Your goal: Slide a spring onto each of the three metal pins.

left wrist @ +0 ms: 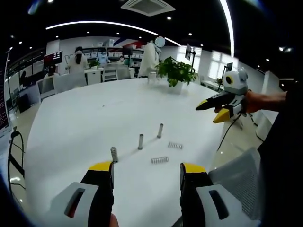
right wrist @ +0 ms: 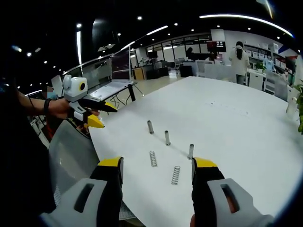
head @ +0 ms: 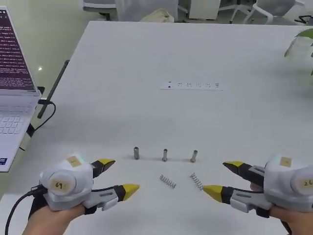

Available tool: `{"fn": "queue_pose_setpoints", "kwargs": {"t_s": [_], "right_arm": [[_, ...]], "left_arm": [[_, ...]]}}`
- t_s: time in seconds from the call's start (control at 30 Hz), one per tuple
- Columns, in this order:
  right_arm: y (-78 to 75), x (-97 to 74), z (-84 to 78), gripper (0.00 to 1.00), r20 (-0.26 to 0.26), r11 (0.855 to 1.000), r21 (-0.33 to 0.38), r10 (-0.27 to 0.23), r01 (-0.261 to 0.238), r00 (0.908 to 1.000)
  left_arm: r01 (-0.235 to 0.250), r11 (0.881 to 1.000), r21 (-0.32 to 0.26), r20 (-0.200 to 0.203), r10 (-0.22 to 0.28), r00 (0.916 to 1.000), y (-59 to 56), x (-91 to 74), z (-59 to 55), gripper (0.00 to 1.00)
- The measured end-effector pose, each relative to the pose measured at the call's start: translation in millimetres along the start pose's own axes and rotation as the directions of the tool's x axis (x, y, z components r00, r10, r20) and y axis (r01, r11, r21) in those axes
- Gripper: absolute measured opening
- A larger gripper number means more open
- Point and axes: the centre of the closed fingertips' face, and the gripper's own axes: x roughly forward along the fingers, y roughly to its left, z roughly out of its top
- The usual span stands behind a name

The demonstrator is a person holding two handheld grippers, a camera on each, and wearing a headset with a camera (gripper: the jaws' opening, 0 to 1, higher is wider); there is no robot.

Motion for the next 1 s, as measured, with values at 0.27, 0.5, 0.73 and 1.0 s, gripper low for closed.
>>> {"fn": "queue_pose_setpoints", "kwargs": {"t_s": [0.27,0.5,0.73,1.0], "right_arm": [[1.9,-6.8,-4.7,0.61,0.0,1.0,0.017,-0.002,0.002,1.0],[-1.5,-11.9,-5.3,0.62,-0.002,1.0,0.022,-0.015,0.015,0.9999],[-2.4,-12.3,-8.0,0.64,-0.016,1.0,0.021,-0.017,0.017,0.9997],[-3.4,-11.3,-6.3,0.65,-0.018,0.999,0.025,-0.021,0.021,0.9996]], "left_arm": [[0.058,0.997,0.043,-0.017,-0.057,0.9982,-12.0,19.2,8.5,0.51],[0.11,0.991,0.077,-0.04,-0.107,0.9934,-18.8,36.9,10.4,0.51],[0.148,0.982,0.116,-0.073,-0.141,0.9874,-20.7,50.6,8.7,0.51],[0.178,0.974,0.141,-0.108,-0.164,0.9806,-20.7,63.3,3.3,0.5]]}}
